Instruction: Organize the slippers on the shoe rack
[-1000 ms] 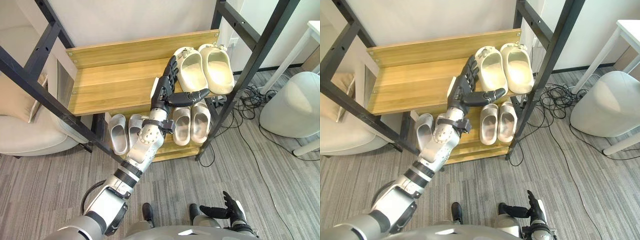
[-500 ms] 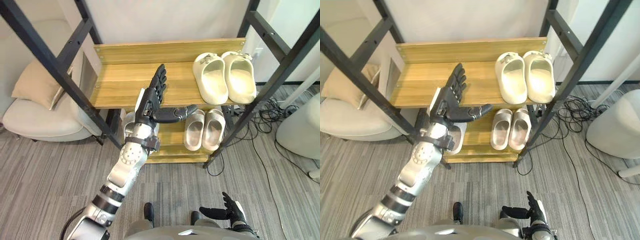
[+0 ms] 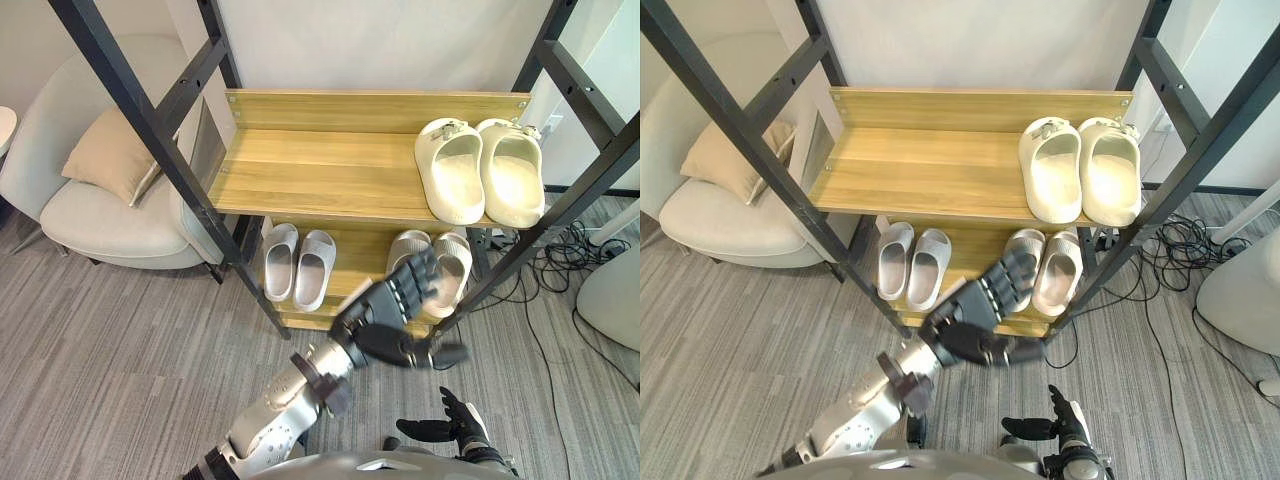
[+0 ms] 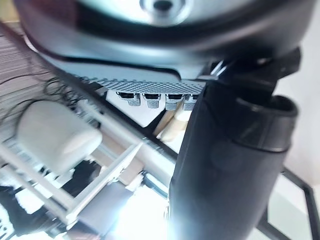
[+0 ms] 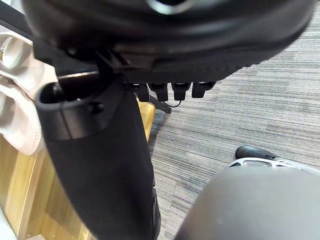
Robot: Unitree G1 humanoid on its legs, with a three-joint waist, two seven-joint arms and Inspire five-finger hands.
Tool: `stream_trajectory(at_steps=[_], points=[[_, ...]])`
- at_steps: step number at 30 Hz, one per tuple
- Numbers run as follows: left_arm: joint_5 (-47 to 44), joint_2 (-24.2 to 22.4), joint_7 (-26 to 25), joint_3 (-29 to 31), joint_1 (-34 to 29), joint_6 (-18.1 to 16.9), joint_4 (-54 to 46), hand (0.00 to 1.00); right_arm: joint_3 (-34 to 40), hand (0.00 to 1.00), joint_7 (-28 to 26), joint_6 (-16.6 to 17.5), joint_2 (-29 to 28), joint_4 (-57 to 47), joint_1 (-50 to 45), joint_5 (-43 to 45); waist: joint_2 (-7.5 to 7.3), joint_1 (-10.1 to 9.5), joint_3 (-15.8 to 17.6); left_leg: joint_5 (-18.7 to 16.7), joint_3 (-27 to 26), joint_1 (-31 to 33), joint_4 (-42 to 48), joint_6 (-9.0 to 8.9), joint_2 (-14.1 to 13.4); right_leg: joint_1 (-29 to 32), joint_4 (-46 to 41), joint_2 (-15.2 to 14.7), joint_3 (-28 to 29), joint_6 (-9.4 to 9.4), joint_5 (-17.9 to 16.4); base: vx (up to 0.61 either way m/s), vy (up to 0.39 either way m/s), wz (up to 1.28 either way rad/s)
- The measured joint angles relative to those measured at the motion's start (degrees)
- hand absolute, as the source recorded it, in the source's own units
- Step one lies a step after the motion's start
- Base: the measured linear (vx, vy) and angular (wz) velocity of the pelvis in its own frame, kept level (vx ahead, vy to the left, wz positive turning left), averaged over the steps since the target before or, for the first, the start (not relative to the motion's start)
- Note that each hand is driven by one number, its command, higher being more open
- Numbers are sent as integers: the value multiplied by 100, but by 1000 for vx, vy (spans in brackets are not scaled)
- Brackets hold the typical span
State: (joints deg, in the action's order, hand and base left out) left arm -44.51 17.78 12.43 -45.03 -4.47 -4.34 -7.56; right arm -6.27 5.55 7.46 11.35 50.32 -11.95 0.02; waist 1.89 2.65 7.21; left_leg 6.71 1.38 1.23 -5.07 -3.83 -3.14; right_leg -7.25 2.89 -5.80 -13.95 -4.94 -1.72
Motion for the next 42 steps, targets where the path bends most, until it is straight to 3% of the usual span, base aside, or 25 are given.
stream_trajectory(at_steps=[4, 7, 14, 23, 35, 39, 40, 42], points=[[79, -7, 160, 96, -211, 16, 748, 100, -1, 100, 0, 0, 3, 3, -17, -1, 3, -1, -97, -3, 4, -12, -4, -4, -12, -12, 0, 11, -1, 7, -5, 0, 0, 0], [698, -47, 179, 383, -326, 14, 1746, 100, 0, 100, 0, 5, -26, 3, -4, -1, -47, -2, -139, -9, 5, -53, -22, -13, -35, -55, 6, 11, -2, 7, -8, 0, 0, 0], [2227, -392, -382, 1819, -597, 6, 4012, 100, 21, 100, 4, 4, -185, 2, -14, 0, -297, -96, -209, -44, -25, -77, -22, -50, -43, -93, 41, 2, 6, 4, -20, 0, 0, 0], [3300, -768, -1218, 3135, -754, -65, 4825, 100, 89, 100, 23, 3, -259, 3, 2, 3, -338, -126, -234, -85, -67, -113, -23, -52, -31, -109, 30, 1, 37, 1, -53, 11, 3, -1], [4225, -1068, -1895, 3982, -696, -129, 5415, 100, 289, 100, 101, -3, -355, 200, 93, 0, -333, -195, -232, -162, -166, -269, -22, -84, -64, -109, -196, 25, 162, 23, -209, 8, 3, -5], [4309, -1139, -1981, 4156, -599, -135, 5529, 100, 293, 100, 125, -54, -349, 336, 256, -1, -340, -217, -130, -177, -102, -279, 38, -58, 19, 268, -1174, -151, 184, -42, -701, -2, 5, 11], [4310, -1115, -2016, 4160, -499, -136, 5561, 100, 299, 100, 144, -66, -354, 334, 305, 0, -379, -212, -41, -204, 76, -86, 229, -21, 144, 572, -1846, -320, 179, -52, -971, -55, 10, 57], [4310, -1132, -2071, 4158, -387, -132, 5656, 100, 332, 100, 153, -71, -336, 333, 328, 5, -348, -199, 21, -229, 327, 114, 422, 10, 214, 764, -2321, -402, 194, -54, -1059, -67, 2, 87]])
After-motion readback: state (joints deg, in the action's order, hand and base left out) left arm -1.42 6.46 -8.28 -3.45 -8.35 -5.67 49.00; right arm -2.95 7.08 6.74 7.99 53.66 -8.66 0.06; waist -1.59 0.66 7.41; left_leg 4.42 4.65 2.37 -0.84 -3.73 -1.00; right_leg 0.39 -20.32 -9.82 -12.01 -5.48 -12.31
